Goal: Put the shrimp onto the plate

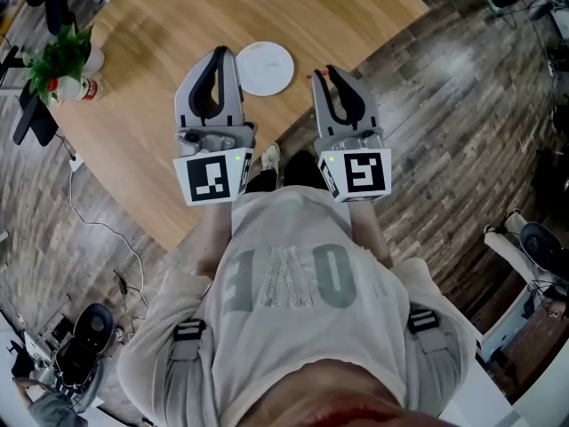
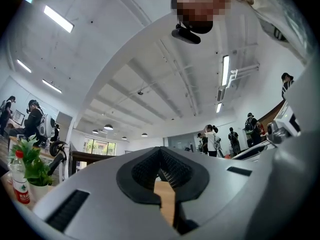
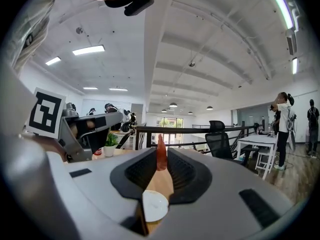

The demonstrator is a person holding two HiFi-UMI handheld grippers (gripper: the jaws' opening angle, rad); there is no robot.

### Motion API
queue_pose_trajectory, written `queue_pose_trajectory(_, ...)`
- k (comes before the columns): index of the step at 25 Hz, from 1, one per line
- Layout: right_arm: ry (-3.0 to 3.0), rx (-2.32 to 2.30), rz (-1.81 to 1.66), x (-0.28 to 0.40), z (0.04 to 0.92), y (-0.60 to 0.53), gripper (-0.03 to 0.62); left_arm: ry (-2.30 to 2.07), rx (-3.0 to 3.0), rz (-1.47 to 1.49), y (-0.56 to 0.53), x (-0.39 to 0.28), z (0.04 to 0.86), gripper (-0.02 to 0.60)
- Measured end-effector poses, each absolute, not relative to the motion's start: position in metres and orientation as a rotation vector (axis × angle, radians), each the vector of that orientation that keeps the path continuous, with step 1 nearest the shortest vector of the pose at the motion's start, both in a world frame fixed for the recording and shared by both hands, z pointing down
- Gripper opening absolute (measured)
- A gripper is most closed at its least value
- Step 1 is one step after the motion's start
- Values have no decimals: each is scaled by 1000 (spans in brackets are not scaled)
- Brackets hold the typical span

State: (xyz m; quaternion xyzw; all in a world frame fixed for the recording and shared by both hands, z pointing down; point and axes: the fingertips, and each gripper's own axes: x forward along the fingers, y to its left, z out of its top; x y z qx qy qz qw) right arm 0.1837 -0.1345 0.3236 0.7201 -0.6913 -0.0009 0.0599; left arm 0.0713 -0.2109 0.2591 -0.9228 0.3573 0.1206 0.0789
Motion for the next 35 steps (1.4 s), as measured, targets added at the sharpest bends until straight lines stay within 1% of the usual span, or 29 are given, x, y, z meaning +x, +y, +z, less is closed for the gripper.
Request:
queue_pose_trajectory(8, -2127, 2144, 45, 208, 326, -160, 71, 1126, -2746, 315, -232, 90, 258, 9)
queue_pose_trajectory(18, -2215, 1924, 8, 217, 334, -209, 71, 1287, -2656, 270, -259, 84, 257, 9)
queue_pose_trajectory(25, -2197, 1671, -95, 207, 355, -237, 72, 1392, -2636, 175, -263, 75, 279, 9)
queue_pose_trajectory(35, -2104, 1067, -311, 178, 402, -270, 71, 1445, -2603, 130, -269, 74, 283, 9)
